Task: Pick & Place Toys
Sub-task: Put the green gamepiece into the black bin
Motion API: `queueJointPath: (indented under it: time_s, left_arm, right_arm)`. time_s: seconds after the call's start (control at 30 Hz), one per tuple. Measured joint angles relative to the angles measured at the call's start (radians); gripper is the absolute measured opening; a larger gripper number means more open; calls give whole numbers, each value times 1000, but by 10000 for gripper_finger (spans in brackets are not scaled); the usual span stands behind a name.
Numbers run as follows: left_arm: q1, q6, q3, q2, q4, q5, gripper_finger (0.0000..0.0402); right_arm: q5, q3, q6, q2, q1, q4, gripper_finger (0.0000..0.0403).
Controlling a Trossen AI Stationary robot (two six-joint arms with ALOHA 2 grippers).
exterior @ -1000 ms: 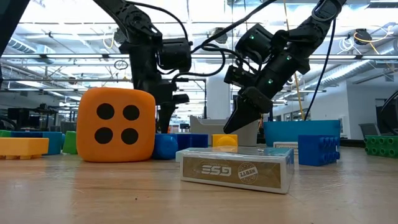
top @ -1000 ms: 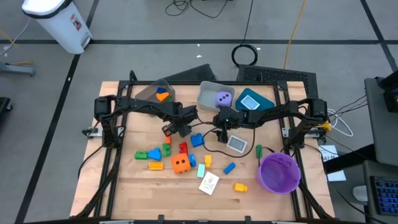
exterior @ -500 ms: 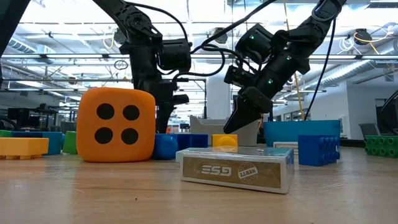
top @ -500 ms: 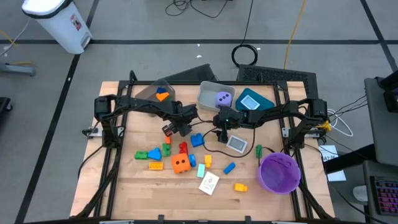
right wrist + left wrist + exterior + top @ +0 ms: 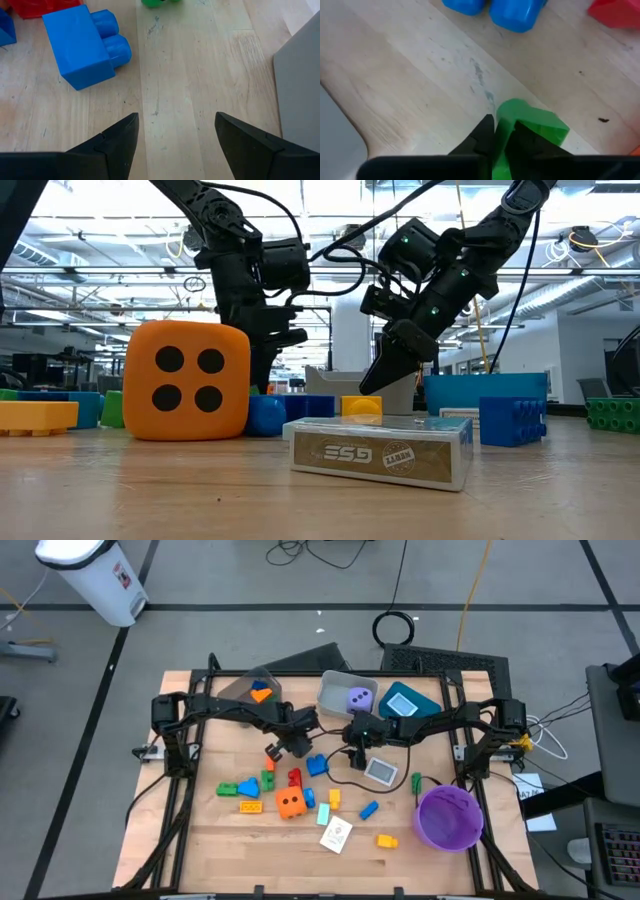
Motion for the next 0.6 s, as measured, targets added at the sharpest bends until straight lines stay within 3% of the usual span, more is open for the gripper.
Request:
queueJointPath:
  time_s: [0.13,0.43,0.6]
  left_arm:
    - [0,-25,0,0,1,-1,18]
    - [0,-129,4,-12,-8,-46,41]
    - [35,-171,31,-82,-46,-83,14]
  right_arm:
    - [0,0,0,0,0,0,254]
    - [0,0,0,0,0,0,254]
    - [0,0,3,0,0,0,254]
